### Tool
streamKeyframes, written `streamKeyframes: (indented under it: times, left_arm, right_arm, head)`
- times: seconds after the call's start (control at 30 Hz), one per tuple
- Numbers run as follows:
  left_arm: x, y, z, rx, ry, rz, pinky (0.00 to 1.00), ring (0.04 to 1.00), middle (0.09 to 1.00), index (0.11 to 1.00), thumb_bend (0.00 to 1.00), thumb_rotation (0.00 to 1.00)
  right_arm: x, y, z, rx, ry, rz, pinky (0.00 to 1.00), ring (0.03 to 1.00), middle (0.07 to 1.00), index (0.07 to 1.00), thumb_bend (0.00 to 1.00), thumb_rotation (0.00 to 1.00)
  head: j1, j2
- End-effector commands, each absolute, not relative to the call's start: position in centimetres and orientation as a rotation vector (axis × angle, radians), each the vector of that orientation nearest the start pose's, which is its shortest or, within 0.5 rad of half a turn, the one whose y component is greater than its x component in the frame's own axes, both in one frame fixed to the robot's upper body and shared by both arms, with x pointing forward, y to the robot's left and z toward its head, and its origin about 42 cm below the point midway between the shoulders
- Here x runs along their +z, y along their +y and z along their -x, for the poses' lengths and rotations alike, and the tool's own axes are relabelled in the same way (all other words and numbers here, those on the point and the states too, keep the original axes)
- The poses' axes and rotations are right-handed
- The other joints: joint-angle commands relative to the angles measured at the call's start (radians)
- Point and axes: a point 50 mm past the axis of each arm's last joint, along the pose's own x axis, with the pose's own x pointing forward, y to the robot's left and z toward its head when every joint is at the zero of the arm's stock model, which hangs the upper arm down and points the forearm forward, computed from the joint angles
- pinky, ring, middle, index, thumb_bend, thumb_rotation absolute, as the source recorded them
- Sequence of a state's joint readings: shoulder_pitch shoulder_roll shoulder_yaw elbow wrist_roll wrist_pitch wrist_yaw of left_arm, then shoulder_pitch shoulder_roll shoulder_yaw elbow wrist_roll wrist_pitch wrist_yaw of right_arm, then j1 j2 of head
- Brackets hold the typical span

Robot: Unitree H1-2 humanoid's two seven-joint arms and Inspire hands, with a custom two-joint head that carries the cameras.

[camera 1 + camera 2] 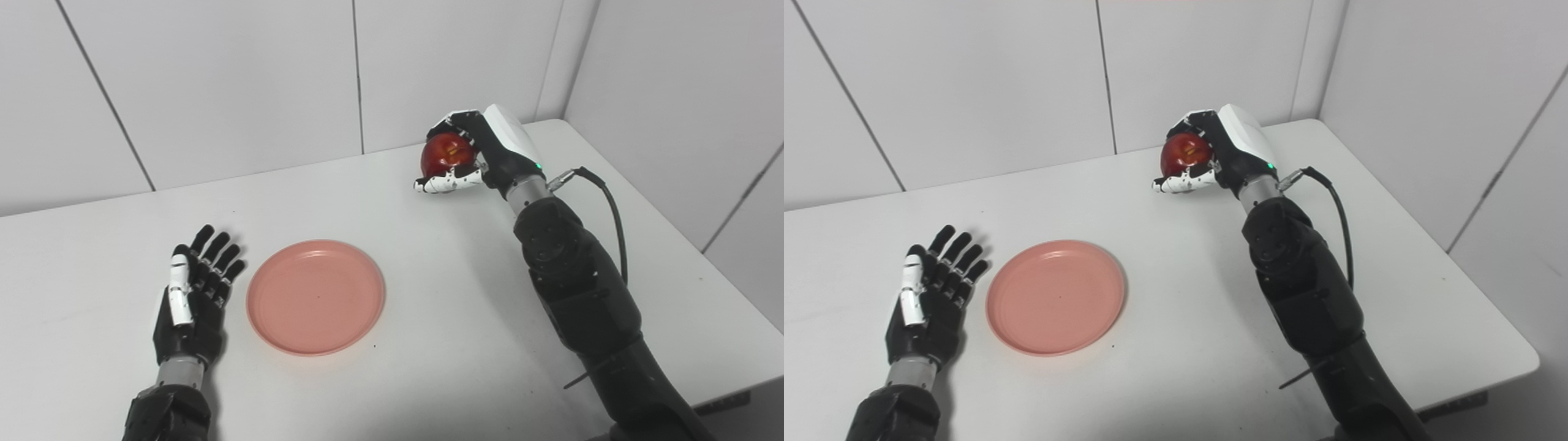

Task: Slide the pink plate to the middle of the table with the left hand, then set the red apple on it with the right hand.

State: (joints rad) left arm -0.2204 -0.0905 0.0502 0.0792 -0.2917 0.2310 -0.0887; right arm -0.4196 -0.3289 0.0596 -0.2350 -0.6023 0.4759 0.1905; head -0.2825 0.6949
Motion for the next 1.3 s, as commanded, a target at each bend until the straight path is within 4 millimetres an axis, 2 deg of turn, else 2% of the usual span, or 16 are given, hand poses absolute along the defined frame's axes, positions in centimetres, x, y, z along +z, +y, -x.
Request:
streamKeyframes:
  times: [0.0,0.13,0.23,0.37,0.9,1.07,1.27]
  left_arm:
    - [12.0,15.5,-34.4,-0.142,0.142,0.378,0.85,0.865,0.87,0.852,0.36,1.0]
    - [12.2,14.8,-34.3,-0.134,0.142,0.388,0.86,0.866,0.87,0.849,0.36,1.0]
    - [12.3,14.5,-34.2,-0.132,0.139,0.39,0.86,0.861,0.867,0.847,0.36,1.0]
    - [12.4,14.1,-34.2,-0.125,0.14,0.394,0.86,0.853,0.861,0.843,0.37,1.0]
    - [12.9,13.0,-34.2,-0.096,0.135,0.404,0.84,0.846,0.857,0.84,0.36,1.0]
    - [13.0,13.1,-34.3,-0.077,0.127,0.416,0.83,0.843,0.856,0.84,0.36,1.0]
    - [13.0,13.4,-34.5,-0.05,0.118,0.428,0.81,0.831,0.844,0.828,0.34,1.0]
  right_arm:
    - [30.8,-24.9,-38.2,-0.091,-0.263,0.863,0.39,0.452,0.491,0.486,0.51,0.13]
    - [30.8,-23.0,-38.2,-0.045,-0.279,0.839,0.35,0.424,0.483,0.486,0.51,0.13]
    - [30.7,-21.7,-38.2,-0.011,-0.289,0.831,0.28,0.392,0.478,0.486,0.51,0.13]
    - [30.4,-20.3,-38.3,0.03,-0.3,0.814,0.36,0.424,0.473,0.485,0.51,0.13]
    - [28.6,-14.1,-37.7,0.205,-0.307,0.752,0.34,0.416,0.472,0.485,0.52,0.13]
    - [28.0,-12.9,-37.6,0.239,-0.305,0.742,0.36,0.433,0.477,0.485,0.51,0.13]
    - [27.2,-12.1,-37.7,0.263,-0.306,0.735,0.33,0.414,0.471,0.485,0.52,0.13]
  head:
    - [0.024,0.003]
    - [0.073,0.007]
    - [0.111,0.012]
    - [0.147,0.017]
    - [0.245,0.026]
    - [0.266,0.028]
    - [0.281,0.031]
